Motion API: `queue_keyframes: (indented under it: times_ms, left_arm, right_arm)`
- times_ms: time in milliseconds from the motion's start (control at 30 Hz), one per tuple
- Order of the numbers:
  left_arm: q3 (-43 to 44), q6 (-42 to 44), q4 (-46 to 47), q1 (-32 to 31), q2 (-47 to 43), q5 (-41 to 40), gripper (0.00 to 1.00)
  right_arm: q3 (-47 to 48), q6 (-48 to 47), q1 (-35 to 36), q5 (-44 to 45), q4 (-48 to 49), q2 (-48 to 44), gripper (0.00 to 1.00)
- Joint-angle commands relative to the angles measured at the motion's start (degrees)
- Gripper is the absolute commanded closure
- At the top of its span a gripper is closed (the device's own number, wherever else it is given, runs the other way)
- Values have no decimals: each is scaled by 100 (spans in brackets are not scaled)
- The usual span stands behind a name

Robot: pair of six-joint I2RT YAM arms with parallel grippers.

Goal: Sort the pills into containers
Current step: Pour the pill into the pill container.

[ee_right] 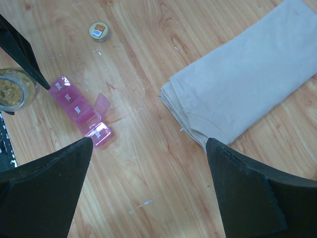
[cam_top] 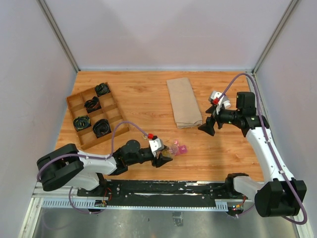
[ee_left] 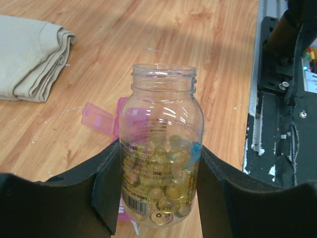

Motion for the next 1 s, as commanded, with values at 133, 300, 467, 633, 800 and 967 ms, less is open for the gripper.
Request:
queue_keyframes:
  times_ms: [133, 300, 467, 633, 800, 967]
  left_arm:
    - [885, 556, -1688, -5, 360, 132, 100]
    - [1445, 722, -2575, 38, 611, 272, 100]
    - [1795, 749, -3157, 78, 790, 288, 100]
    - [2032, 714, -3547, 102, 881, 275, 100]
    - [2207, 713, -3864, 101, 870, 266, 100]
    - [2359, 675, -4256, 111, 860, 181, 100]
  right_arm:
    - [396, -407, -234, 237, -572, 209, 1]
    - [455, -326, -417, 422, -599, 286, 1]
    - [437, -108, -467, 607, -456, 338, 1]
    - [425, -92, -470, 566, -461, 333, 1]
    - [415, -90, -470, 537, -468, 304, 1]
    - [408, -93, -469, 520, -469, 314, 1]
